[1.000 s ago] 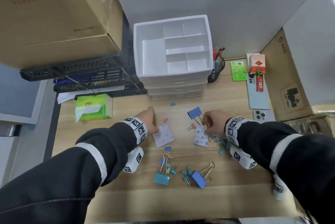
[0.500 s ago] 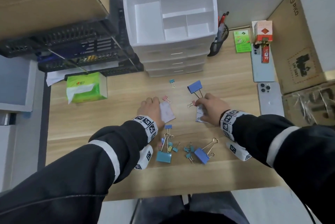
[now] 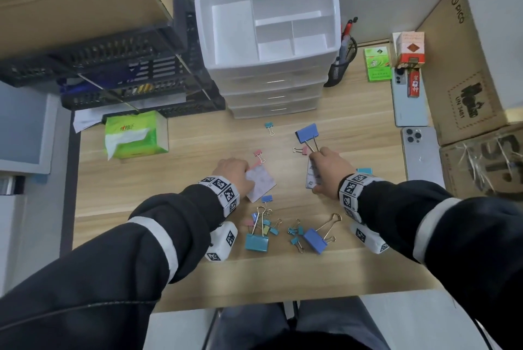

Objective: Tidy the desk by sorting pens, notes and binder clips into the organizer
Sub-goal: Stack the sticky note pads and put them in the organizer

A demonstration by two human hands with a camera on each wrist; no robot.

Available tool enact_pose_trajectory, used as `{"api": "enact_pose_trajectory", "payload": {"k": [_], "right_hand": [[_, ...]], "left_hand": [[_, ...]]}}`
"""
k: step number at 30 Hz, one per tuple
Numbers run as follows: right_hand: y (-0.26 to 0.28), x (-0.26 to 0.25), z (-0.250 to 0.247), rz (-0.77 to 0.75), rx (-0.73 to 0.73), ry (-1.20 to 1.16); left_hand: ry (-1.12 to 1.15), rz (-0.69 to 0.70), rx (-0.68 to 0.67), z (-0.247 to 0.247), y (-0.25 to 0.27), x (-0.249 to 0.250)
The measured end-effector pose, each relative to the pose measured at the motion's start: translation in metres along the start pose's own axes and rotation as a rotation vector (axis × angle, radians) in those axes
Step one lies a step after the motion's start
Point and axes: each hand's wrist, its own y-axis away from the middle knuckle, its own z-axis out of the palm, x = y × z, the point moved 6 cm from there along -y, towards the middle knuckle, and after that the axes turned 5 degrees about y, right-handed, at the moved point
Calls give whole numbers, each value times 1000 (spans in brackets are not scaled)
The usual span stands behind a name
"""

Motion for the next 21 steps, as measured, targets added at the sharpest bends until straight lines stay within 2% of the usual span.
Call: {"api": "enact_pose_trajectory", "payload": {"k": [4, 7, 14, 18, 21], "right_hand": [[4, -1, -4, 44, -26, 32], [8, -6, -6, 48, 7, 55], [15, -14, -7, 23, -16, 101], [17, -15, -16, -22, -86, -23], [19, -21, -39, -61, -71, -254]], "left_hand": [[141, 28, -76, -2, 11, 2], [222, 44, -119, -8, 21, 3], [280, -20, -115, -21, 34, -6], [249, -37, -116, -28, 39, -8], [256, -31, -100, -36, 38, -7]]}}
